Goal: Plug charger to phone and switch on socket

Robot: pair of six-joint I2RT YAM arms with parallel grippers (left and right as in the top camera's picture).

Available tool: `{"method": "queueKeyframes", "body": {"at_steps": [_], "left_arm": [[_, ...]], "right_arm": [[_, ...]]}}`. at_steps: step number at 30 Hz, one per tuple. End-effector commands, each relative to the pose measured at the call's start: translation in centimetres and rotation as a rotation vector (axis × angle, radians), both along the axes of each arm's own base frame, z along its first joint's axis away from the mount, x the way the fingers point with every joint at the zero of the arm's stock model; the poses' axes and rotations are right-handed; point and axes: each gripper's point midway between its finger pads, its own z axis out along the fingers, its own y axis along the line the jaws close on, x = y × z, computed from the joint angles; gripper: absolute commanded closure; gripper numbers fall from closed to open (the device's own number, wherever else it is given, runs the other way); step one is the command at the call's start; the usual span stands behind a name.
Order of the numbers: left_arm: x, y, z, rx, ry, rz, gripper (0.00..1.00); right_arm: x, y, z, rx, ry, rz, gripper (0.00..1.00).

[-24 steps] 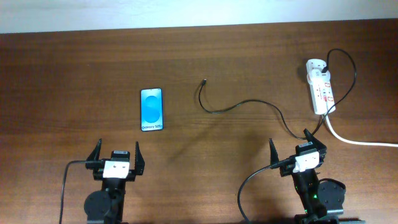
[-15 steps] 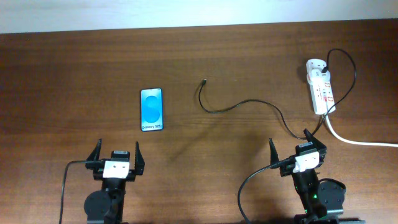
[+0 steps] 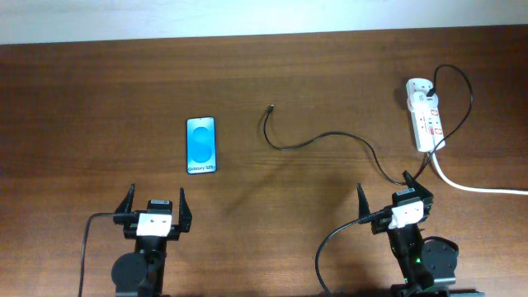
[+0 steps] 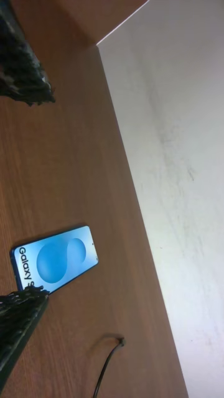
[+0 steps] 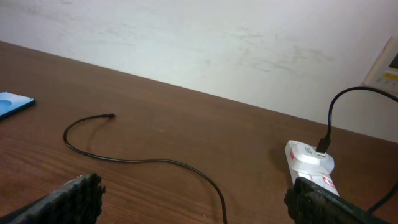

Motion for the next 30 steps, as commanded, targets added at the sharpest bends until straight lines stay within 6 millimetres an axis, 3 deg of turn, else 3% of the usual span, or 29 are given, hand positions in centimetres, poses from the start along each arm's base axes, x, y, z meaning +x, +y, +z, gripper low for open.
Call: {"method": "queueKeyframes", "body": {"at_steps": [1, 4, 5, 13, 18, 21, 24, 26, 30], "left_arm": [[0.0, -0.1, -0.1, 0.014, 0.0, -0.01, 0.01], [0.0, -0.1, 0.0, 0.014, -0.003, -0.01, 0.01], [0.0, -0.1, 0.8, 0.013, -0.038, -0.01, 0.01], [0.0, 1.3, 0.2, 0.02, -0.011, 0.074, 0.01], [0.5, 1.3, 2.8, -0.049, -0.102, 0.076, 0.01], [1.3, 1.3, 4.0, -0.046, -0.049, 0.076, 0.01], [4.3, 0.7, 5.8, -0.042, 0.064, 0.048, 0.01], [7.9, -1.3, 7.2, -0.056, 0.181, -0.057, 0.01], [14.0, -2.5, 7.3, -0.079, 0.511, -0.107, 0.01]], "right_arm": [[0.0, 0.1, -0.3, 0.005, 0.005, 0.006, 0.02], [0.0, 0.1, -0.3, 0.005, 0.005, 0.006, 0.02], [0.0, 0.1, -0.3, 0.005, 0.005, 0.007, 0.01], [0.0, 0.1, -0.3, 0.005, 0.005, 0.006, 0.01], [0.0, 0.1, -0.3, 0.005, 0.005, 0.006, 0.02], [0.0, 0.1, -0.3, 0.005, 0.005, 0.006, 0.02], [0.0, 0.1, -0.3, 0.005, 0.005, 0.006, 0.02], [0.0, 0.1, -0.3, 0.005, 0.005, 0.006, 0.02], [0.0, 0.1, -0.3, 0.005, 0.005, 0.007, 0.02]]}}
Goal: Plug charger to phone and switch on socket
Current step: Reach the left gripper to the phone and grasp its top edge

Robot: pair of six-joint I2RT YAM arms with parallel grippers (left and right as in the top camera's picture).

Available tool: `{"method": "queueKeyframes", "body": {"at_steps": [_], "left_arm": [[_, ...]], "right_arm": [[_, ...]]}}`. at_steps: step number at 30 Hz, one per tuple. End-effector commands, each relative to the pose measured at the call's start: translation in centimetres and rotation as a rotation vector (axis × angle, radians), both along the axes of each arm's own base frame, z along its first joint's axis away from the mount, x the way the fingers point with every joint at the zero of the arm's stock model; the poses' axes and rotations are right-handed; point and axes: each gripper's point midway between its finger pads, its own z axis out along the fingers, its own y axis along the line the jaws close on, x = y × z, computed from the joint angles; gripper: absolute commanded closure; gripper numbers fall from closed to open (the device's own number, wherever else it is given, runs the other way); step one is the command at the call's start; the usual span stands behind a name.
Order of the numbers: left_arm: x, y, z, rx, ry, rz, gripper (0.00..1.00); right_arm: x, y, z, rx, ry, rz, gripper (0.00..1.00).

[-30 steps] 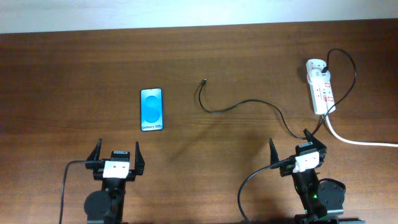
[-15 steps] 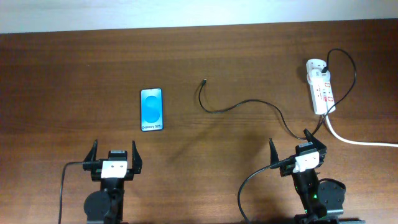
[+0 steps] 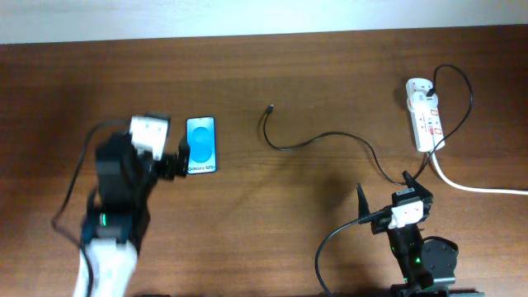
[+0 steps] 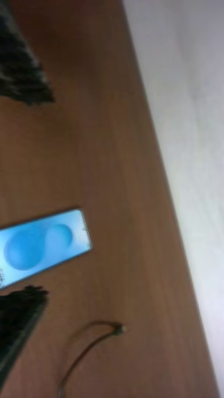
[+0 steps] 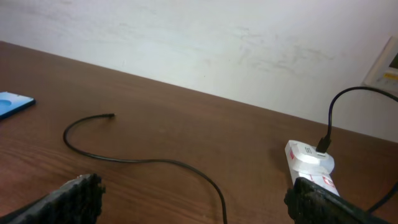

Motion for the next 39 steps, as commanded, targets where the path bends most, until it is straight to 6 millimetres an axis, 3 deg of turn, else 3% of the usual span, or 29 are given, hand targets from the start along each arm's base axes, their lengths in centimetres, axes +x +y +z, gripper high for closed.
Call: {"method": "queueKeyframes", "body": {"at_steps": [1, 5, 8, 10, 12, 13, 14, 16, 18, 19, 21, 22, 28, 30, 39], "left_arm": [[4.4, -1.0, 1.7, -0.036, 0.139, -0.039, 0.01], [7.5, -3.5, 2.7, -0.043, 0.251, -0.104, 0.01], [8.6, -4.8, 3.5, -0.069, 0.381, -0.098, 0.01], [9.4, -5.0, 2.6, -0.071, 0.501, -0.09, 0.01], [10.3, -6.9, 1.8, -0.145, 0.523, -0.166, 0.01], [10.1, -7.6, 1.6, -0.178, 0.538, -0.198, 0.01], [8.1, -10.0, 1.6, -0.297, 0.613, -0.304, 0.01], [7.4, -10.9, 1.9, -0.347, 0.634, -0.345, 0.01], [7.5, -10.8, 1.5, -0.344, 0.639, -0.34, 0.01], [7.9, -9.8, 0.3, -0.329, 0.675, -0.244, 0.01], [8.8, -5.3, -3.0, -0.31, 0.749, 0.188, 0.01], [8.8, -4.5, -3.9, -0.314, 0.768, 0.278, 0.01], [8.7, -3.3, -11.2, -0.269, 0.931, 0.433, 0.0], [8.4, -3.2, -11.9, -0.26, 0.959, 0.44, 0.01], [6.8, -3.4, -12.0, -0.256, 1.024, 0.444, 0.01]], "right_arm": [[0.0, 0.1, -0.2, 0.005, 0.003, 0.007, 0.02], [0.0, 0.1, -0.2, 0.005, 0.003, 0.006, 0.02], [0.0, 0.1, -0.3, 0.005, 0.004, 0.006, 0.02], [0.0, 0.1, -0.3, 0.005, 0.004, 0.006, 0.02], [0.0, 0.1, -0.2, 0.005, 0.003, 0.006, 0.02], [0.0, 0.1, -0.2, 0.005, 0.003, 0.006, 0.02], [0.0, 0.1, -0.2, 0.005, 0.003, 0.006, 0.02], [0.0, 0.1, -0.2, 0.005, 0.003, 0.007, 0.02], [0.0, 0.1, -0.2, 0.005, 0.003, 0.006, 0.02], [0.0, 0.1, -0.2, 0.005, 0.003, 0.006, 0.02], [0.0, 0.1, -0.2, 0.005, 0.003, 0.006, 0.02], [0.0, 0.1, -0.2, 0.005, 0.003, 0.006, 0.02], [0.0, 0.1, -0.2, 0.005, 0.003, 0.007, 0.02], [0.0, 0.1, -0.3, 0.005, 0.004, 0.007, 0.02], [0.0, 0.1, -0.2, 0.005, 0.003, 0.006, 0.02]]}}
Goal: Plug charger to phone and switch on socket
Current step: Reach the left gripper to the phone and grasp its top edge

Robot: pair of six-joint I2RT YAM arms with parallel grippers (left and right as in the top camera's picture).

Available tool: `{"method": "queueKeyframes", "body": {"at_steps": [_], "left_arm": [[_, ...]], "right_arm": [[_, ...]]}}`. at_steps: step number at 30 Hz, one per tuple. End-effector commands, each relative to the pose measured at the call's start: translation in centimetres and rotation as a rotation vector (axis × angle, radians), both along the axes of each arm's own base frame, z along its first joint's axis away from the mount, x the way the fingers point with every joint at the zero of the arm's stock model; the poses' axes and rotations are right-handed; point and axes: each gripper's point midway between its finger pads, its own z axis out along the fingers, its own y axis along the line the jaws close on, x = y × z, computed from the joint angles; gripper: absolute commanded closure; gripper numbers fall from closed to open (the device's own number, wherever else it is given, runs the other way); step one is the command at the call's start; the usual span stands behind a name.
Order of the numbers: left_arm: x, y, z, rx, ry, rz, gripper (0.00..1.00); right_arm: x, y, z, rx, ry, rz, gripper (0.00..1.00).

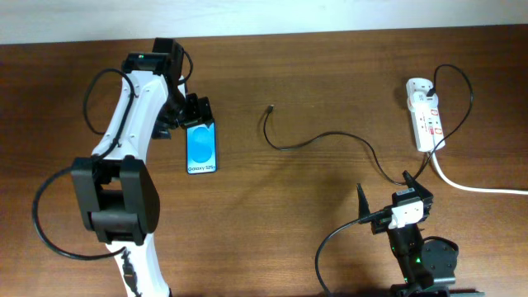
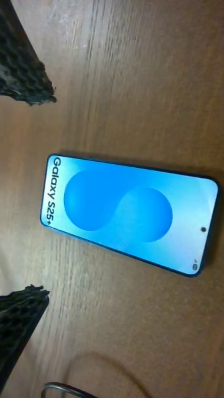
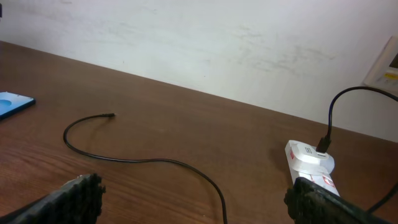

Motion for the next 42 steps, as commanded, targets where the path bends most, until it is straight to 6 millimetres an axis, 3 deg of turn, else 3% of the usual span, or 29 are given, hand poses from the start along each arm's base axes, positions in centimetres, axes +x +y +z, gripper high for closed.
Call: {"method": "queueKeyframes", "body": {"at_steps": [1, 7, 14, 18, 22, 33, 42], "left_arm": [[0.1, 0.0, 0.0, -0.002, 0.002, 0.014, 0.01], [0.1, 0.0, 0.0, -0.005, 0.003, 0.014, 0.01], [1.9, -0.3, 0.2, -0.016, -0.07, 0.014, 0.01], [1.8, -0.3, 0.1, -0.019, -0.065, 0.013, 0.01], [2.6, 0.3, 0.0, 0.058, -0.099, 0.006, 0.03], [1.1, -1.3, -6.6, 0.103, 0.067, -0.114, 0.01], [0.6, -1.5, -9.2, 0.107, 0.122, -0.149, 0.01]], "right_arm": [[0.0, 0.1, -0.3, 0.005, 0.005, 0.006, 0.02], [0.0, 0.1, -0.3, 0.005, 0.005, 0.006, 0.02], [0.0, 0.1, -0.3, 0.005, 0.005, 0.007, 0.02], [0.0, 0.1, -0.3, 0.005, 0.005, 0.007, 0.02], [0.0, 0.1, -0.3, 0.005, 0.005, 0.006, 0.02], [0.0, 0.1, -0.3, 0.005, 0.005, 0.006, 0.02], [0.0, 0.1, -0.3, 0.005, 0.005, 0.006, 0.02]]}}
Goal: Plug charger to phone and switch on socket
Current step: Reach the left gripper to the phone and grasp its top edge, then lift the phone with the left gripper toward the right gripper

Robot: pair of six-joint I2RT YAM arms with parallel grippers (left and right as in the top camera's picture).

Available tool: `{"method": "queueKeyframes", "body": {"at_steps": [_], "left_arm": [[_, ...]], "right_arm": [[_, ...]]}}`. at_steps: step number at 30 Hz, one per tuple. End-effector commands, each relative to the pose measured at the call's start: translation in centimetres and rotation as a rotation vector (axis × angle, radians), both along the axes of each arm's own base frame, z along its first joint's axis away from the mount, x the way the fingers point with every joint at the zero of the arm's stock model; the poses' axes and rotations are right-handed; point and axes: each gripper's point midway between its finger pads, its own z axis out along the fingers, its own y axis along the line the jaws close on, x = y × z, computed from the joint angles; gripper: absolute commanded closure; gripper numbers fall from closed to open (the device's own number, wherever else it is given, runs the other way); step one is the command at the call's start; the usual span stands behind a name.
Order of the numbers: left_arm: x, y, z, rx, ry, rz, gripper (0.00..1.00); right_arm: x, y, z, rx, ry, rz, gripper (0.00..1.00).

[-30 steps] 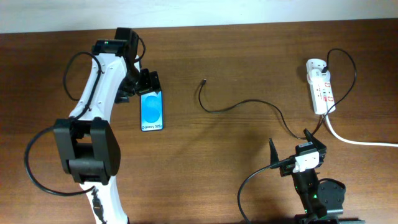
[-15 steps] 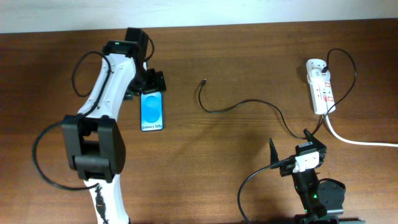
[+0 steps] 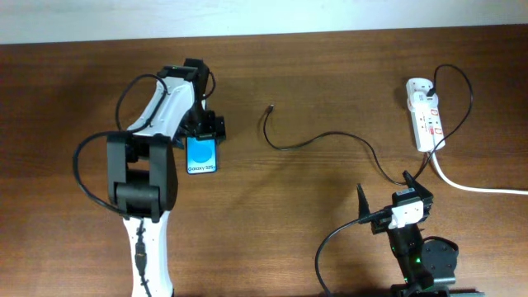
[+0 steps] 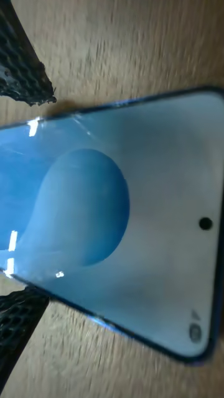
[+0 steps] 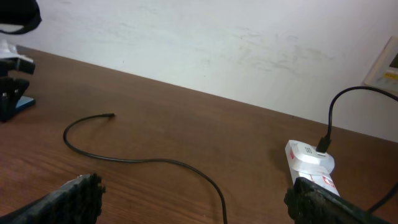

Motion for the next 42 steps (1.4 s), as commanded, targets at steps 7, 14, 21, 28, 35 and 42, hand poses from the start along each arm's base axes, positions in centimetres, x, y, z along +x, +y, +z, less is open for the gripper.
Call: {"method": "queueKeyframes", "body": {"at_steps": [7, 14, 21, 28, 35, 42], "left_arm": [[-1.4, -0.1, -2.1, 0.013, 0.042, -0.031, 0.05], [-0.4, -0.3, -2.2, -0.007, 0.005, -0.191, 0.07], [-0.3, -0.4, -2.2, -0.004, 0.0, -0.103, 0.23], [-0.3, -1.1, -2.0, -0.049, 0.002, -0.08, 0.34], [2.9, -1.9, 4.0, -0.072, -0.087, -0.082, 0.34], [2.5, -2.8, 4.9, -0.125, -0.07, -0.033, 0.39]], "right_arm": [[0.0, 0.1, -0.3, 0.004, 0.005, 0.006, 0.02], [0.0, 0.1, -0.3, 0.004, 0.005, 0.006, 0.02], [0.0, 0.1, -0.3, 0.004, 0.005, 0.006, 0.01], [0.0, 0.1, -0.3, 0.004, 0.005, 0.007, 0.02], [0.0, 0.1, -0.3, 0.004, 0.005, 0.007, 0.02], [0.0, 0.1, -0.3, 0.004, 0.005, 0.007, 0.01]]}}
